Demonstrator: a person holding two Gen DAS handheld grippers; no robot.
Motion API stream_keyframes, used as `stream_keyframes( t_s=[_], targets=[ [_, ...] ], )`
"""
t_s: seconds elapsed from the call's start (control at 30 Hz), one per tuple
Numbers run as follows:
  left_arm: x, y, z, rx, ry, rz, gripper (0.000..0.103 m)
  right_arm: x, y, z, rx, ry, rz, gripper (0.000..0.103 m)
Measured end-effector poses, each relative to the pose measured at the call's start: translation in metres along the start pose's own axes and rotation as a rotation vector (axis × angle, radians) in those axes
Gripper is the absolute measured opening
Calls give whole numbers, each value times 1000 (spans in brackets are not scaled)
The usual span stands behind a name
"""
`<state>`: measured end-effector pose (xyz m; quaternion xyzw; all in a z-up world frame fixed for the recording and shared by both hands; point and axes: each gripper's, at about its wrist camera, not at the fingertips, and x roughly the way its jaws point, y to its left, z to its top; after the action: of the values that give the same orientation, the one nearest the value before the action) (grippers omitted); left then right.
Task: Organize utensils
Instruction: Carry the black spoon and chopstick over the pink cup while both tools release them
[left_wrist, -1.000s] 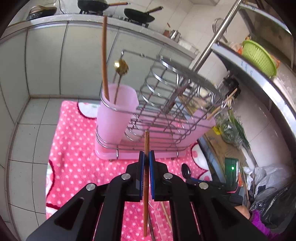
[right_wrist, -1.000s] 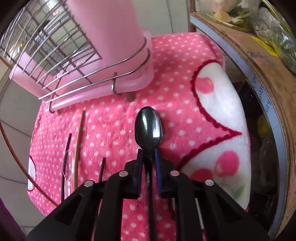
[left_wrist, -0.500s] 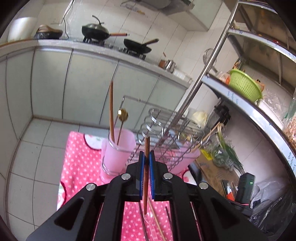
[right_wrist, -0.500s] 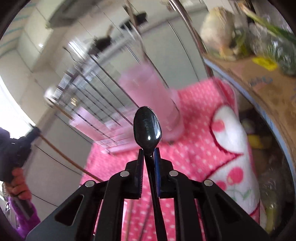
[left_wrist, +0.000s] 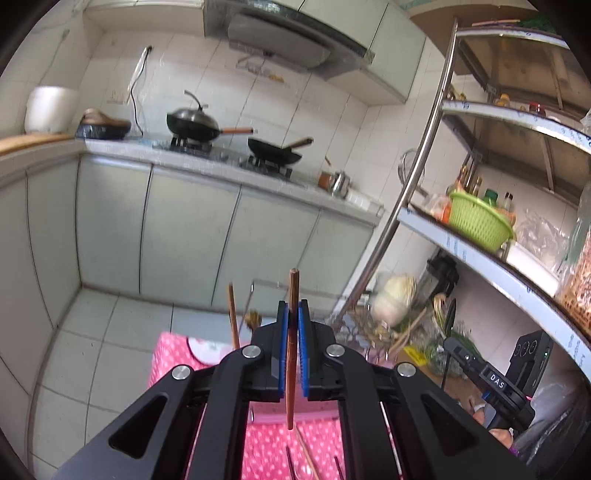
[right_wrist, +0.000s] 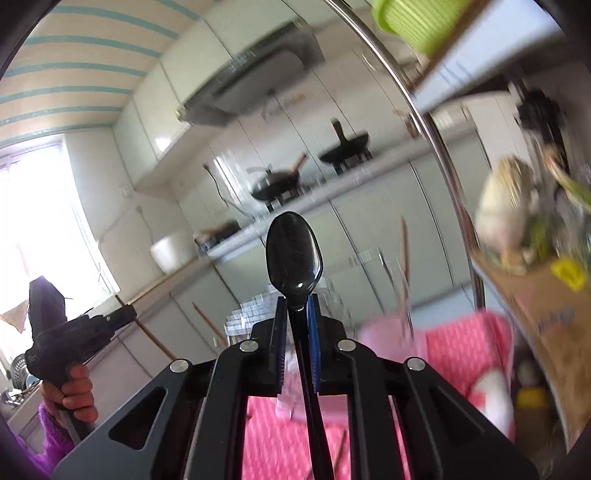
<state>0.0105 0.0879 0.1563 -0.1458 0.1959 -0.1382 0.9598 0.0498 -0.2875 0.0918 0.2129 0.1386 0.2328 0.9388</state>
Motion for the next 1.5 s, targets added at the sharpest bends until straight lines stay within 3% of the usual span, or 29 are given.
stream_keyframes(
  t_s=[0.3, 0.57, 0.77, 1.1, 1.5],
  targets=[
    [-3, -4, 44, 29, -88, 27, 5, 36, 4, 32, -112, -173, -2, 11],
    [18, 1, 60, 49, -124, 64, 5, 76, -11, 24, -184, -216, -63, 11],
    [42, 9, 56, 53, -93, 82, 5, 86, -20, 12, -203, -228, -80, 11],
    [72, 18, 34, 47, 4, 96, 5, 74, -26, -7, -146, -149, -79, 11],
    [111, 31, -19, 5, 169, 123, 5, 58, -38, -39, -79, -20, -157, 11]
  ],
)
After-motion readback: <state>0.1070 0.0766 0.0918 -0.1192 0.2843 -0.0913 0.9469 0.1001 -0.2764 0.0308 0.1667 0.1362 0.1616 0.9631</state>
